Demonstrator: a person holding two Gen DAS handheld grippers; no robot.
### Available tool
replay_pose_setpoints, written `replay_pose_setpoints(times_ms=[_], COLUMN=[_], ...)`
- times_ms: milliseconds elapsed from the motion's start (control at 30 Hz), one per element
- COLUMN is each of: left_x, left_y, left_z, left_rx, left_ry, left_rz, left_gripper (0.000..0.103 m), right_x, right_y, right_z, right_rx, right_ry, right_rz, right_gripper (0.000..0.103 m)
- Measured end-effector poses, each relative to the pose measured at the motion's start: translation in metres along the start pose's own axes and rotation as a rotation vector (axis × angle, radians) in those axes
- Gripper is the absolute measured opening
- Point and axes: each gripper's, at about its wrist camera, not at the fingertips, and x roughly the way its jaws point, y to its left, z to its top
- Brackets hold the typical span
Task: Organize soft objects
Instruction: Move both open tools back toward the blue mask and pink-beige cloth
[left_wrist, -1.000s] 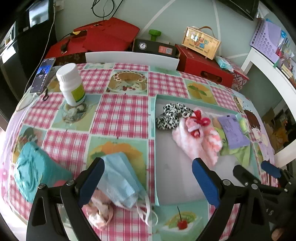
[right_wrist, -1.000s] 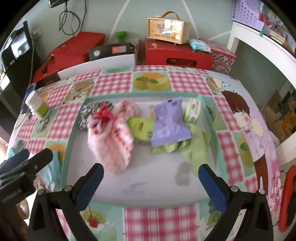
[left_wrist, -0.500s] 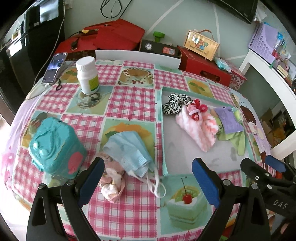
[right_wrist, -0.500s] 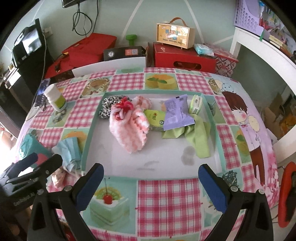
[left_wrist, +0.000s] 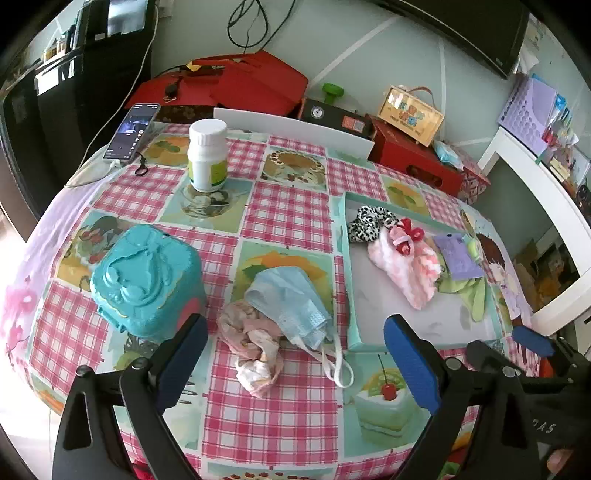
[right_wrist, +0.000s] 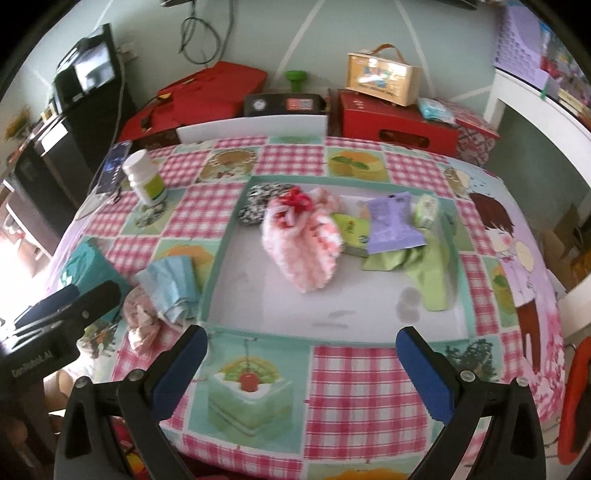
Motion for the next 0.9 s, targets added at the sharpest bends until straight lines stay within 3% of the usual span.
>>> replay_pose_setpoints(times_ms=[67,167,267,467,900], left_x=[-0.003,-0.002,0.002,0.013,0.044], left_y=[0.004,0.011,0.017,0.025,0.041], left_z=[-0.002,-0.002,-0.004,-0.011,-0.021], left_rx=[0.001,-0.014,-0.031,-0.047,-0.123], left_ry=[-0.019,-0.019,0.003,0.049,0.159], left_rz=[-0.002,-0.003,-0.014,0.033,0.086], left_gripper=[0.103,0.103,0.103,0.103,0.103], right_x=[0.004,0.010,0.015,0.025,0.043], right_y=[0.008,0.020,0.028,0.034,0.041], right_z=[-0.002,-0.004,-0.007,-0.010,-0.011], right_rx=[-0.018,-0.051,-0.071,-0.085,-0.112], right_ry=[0.004,0.009,0.015,0.024,0.051], right_rz=[0.014,0.037,0.053,0.089,0.128], right_gripper=[0.103,0.103,0.103,0.103,0.091])
